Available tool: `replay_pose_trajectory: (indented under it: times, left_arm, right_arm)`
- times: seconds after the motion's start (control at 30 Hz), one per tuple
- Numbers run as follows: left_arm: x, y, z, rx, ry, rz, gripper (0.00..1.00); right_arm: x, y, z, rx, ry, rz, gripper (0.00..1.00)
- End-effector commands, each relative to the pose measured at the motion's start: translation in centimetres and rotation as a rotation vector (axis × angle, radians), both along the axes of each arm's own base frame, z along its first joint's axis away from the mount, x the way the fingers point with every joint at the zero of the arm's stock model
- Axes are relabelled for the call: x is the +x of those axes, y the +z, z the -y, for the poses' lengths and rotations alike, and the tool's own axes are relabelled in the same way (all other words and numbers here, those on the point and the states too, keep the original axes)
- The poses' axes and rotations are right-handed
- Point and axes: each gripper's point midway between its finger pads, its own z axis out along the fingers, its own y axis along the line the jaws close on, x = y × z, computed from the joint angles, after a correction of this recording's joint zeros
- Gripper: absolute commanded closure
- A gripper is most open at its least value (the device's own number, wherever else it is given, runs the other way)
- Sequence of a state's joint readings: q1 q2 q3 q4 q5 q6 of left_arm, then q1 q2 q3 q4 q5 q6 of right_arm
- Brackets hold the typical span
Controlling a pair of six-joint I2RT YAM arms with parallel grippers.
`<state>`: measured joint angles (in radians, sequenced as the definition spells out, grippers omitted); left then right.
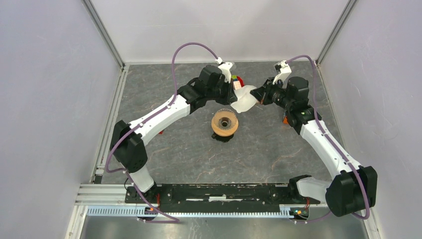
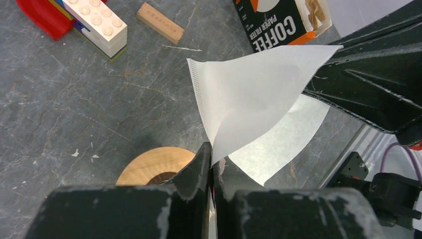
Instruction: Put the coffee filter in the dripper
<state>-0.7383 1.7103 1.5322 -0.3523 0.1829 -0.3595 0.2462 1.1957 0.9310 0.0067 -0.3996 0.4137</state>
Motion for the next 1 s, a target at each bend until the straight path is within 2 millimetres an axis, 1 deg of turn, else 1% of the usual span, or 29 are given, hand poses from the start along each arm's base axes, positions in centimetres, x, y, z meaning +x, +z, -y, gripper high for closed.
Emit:
replay_pose_trajectory:
  times: [0.0,0.03,0.07,0.13,0.27,0.33,0.43,0.53,0.63,0.83,0.97]
  left_arm:
    - [0.4,3.8,-0.8,0.001,-0.004,0.137,0.79]
    - [0.5,3.9,-0.9,0.005,-0.002,0.146,0.7]
    - [0.5,3.9,-0.9,0.008,-0.001,0.151,0.64]
    - [0.6,4.0,-0.8,0.011,-0.009,0.163,0.55]
    - [0.6,4.4,-0.4,0.047,-0.043,0.228,0.43]
    - [0.2,4.5,0.4,0.078,-0.08,0.275,0.39]
    - [0.0,4.3,1.3,0.13,-0.107,0.333,0.37]
    - [0.6,4.2,1.2,0.158,-0.08,0.353,0.37]
    - [0.9,4.2,1.3,0.174,-0.092,0.372,0.38]
    - [1.8,3.1,0.6,0.26,-0.081,0.417,0.41]
    - [2.2,2.7,0.5,0.282,-0.074,0.436,0.42]
  right_arm:
    - [0.1,1.6,0.1,-0.009,0.009,0.07,1.0]
    - [0.1,1.5,0.1,-0.011,0.01,0.069,1.0]
    - [0.1,1.5,0.1,-0.011,0.008,0.067,1.0]
    - [0.1,1.6,0.0,-0.011,0.01,0.066,1.0]
    - [0.1,1.6,0.0,-0.014,0.009,0.063,1.0]
    - [0.1,1.4,-0.1,-0.016,0.012,0.06,1.0]
    - [0.1,1.1,-0.2,-0.018,0.016,0.055,1.0]
    - [-0.1,0.9,-0.4,-0.02,0.022,0.05,1.0]
    - [-0.2,0.8,-0.3,-0.023,0.023,0.048,1.0]
    - [-0.2,1.0,-0.4,-0.019,0.029,0.051,1.0]
    - [-0.3,1.1,-0.5,-0.018,0.03,0.051,1.0]
